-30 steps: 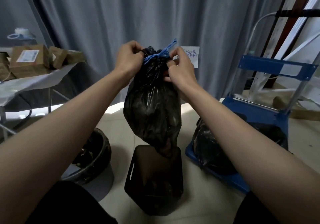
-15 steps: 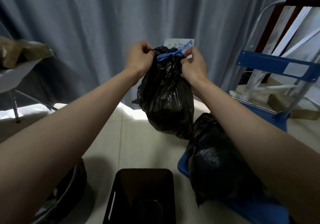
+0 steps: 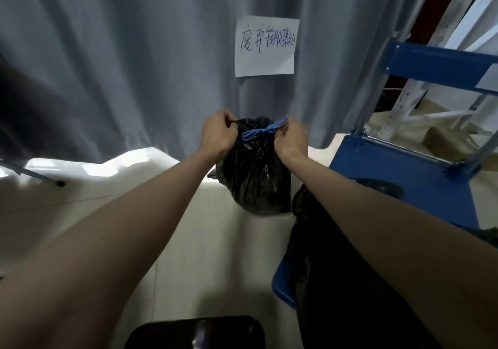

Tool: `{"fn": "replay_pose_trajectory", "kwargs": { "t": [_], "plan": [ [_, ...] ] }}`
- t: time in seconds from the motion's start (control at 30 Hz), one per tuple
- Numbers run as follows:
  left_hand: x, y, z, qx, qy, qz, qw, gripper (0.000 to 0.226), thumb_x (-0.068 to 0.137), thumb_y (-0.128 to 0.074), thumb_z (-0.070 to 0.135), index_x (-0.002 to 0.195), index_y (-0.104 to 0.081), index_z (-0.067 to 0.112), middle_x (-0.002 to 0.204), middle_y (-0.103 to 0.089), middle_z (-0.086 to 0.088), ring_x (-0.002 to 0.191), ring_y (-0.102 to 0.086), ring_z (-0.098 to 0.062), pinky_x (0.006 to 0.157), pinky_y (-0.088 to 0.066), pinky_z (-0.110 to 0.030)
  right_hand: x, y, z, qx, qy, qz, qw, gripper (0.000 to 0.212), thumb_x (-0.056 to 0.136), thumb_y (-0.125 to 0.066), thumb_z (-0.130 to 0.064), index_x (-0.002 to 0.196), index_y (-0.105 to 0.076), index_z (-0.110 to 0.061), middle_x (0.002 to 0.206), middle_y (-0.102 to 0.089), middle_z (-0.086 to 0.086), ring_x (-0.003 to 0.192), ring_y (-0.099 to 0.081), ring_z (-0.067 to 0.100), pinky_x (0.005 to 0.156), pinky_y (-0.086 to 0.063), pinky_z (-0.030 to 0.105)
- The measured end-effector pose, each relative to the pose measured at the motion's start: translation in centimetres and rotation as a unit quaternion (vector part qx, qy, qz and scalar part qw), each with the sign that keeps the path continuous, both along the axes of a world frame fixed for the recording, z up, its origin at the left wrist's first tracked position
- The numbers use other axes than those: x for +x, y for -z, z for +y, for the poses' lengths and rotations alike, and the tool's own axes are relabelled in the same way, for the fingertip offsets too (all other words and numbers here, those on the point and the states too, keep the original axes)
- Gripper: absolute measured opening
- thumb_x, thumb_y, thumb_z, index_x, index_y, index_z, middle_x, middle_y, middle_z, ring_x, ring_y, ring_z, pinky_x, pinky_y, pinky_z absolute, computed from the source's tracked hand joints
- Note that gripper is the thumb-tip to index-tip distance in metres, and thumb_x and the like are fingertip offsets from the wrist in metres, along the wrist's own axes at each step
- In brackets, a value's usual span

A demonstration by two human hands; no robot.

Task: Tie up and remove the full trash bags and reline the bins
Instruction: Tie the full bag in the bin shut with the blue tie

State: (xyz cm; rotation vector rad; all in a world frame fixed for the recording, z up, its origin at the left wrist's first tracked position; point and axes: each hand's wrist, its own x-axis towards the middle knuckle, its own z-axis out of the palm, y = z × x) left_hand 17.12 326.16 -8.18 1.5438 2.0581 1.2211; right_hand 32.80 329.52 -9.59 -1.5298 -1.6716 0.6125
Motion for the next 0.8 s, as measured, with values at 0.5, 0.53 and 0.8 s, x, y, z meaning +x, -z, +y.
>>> {"fn": "replay_pose_trajectory", "kwargs": {
  "t": [0.5, 0.53, 0.8],
  "plan": [
    [0.4, 5.6, -7.4, -0.199, 0.077, 0.118, 0.970, 0.071, 0.084, -0.064, 0.015, 0.148, -0.033, 0.011, 0.148, -0.041, -0.016, 0.133, -0.043, -0.033, 0.107, -0.035, -0.033, 1.8, 4.1, -7.6, -0.084, -0.153, -0.177, 0.969, 0.057, 0.087, -0.052, -0.004, 0.142, -0.046, -0.016, 0.137, -0.048, 0.016, 0.128, -0.047, 0.033, 0.104, -0.038, 0.036],
    [0.8, 4.5, -8.3, -0.198, 0.080, 0.125, 0.969, 0.071, 0.085, -0.064, 0.015, 0.148, -0.033, 0.010, 0.149, -0.040, -0.016, 0.134, -0.041, -0.033, 0.108, -0.034, -0.033, 2.2, 3.1, -8.6, -0.079, -0.160, -0.189, 0.966, 0.056, 0.087, -0.053, -0.005, 0.141, -0.046, -0.016, 0.136, -0.048, 0.016, 0.128, -0.047, 0.033, 0.105, -0.038, 0.036],
    [6.1, -4.2, -13.6, -0.154, 0.108, 0.149, 0.971, 0.042, 0.086, -0.065, 0.017, 0.126, -0.058, 0.007, 0.128, -0.060, -0.016, 0.116, -0.055, -0.033, 0.093, -0.044, -0.034, 8.7, -6.5, -15.0, -0.033, -0.143, -0.241, 0.959, 0.049, 0.092, -0.053, -0.013, 0.139, -0.046, -0.021, 0.142, -0.045, 0.010, 0.129, -0.046, 0.031, 0.100, -0.041, 0.038]
  ]
}}
